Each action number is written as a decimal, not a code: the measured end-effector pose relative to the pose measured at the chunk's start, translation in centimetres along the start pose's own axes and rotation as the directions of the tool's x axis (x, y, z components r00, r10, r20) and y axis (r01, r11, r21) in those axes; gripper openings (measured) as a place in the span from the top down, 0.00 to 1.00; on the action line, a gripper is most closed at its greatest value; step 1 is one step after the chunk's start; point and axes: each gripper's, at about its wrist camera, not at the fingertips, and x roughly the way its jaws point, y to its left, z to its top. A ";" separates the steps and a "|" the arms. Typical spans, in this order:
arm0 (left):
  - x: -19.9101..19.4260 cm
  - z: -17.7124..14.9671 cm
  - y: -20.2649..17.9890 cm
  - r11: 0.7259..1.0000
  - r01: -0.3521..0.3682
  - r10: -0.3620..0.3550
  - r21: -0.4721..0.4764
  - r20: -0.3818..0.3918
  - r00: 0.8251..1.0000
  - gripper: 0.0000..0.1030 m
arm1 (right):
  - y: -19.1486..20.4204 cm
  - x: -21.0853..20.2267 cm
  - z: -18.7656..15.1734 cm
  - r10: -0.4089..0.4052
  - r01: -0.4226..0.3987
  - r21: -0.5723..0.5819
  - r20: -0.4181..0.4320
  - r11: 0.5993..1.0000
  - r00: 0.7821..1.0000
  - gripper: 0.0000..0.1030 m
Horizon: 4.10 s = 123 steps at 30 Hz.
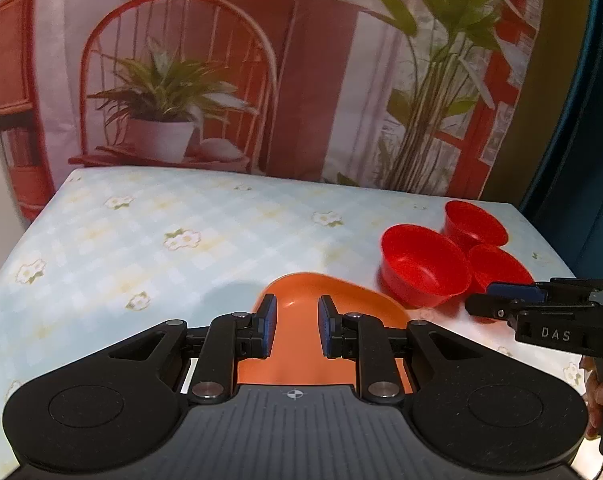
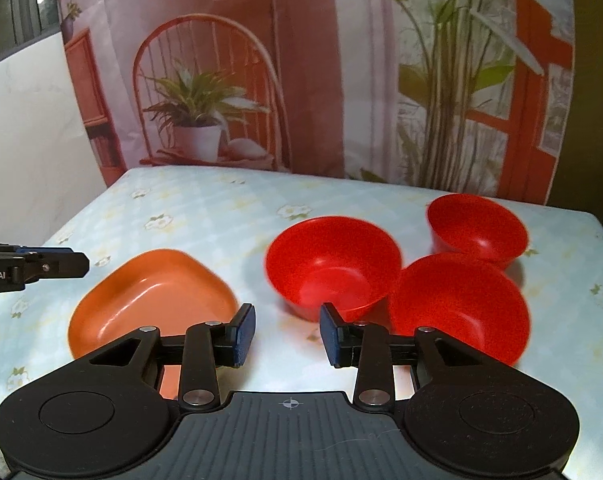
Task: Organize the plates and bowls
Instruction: 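Move the left gripper to the rim of a red bowl, then grasp the red bowl rim with the left gripper and lift it, then carry the tilted red bowl with the left gripper over another red bowl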
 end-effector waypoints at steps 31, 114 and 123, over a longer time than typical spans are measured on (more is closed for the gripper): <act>3.1 4.5 -7.3 0.993 0.078 -0.082 0.092 0.036 0.996 0.77 | -10.4 -2.4 3.3 -0.081 0.078 0.058 0.049 0.995 0.995 0.68; 23.8 9.5 -19.0 0.946 0.287 -0.242 0.150 -0.262 0.934 0.79 | -22.3 7.7 5.0 -0.078 0.083 0.336 -0.028 0.938 0.997 0.82; 20.7 10.0 -19.7 0.935 0.294 -0.251 0.199 -0.215 0.944 0.79 | -21.9 5.7 6.0 -0.102 0.092 0.330 0.012 0.939 0.995 0.83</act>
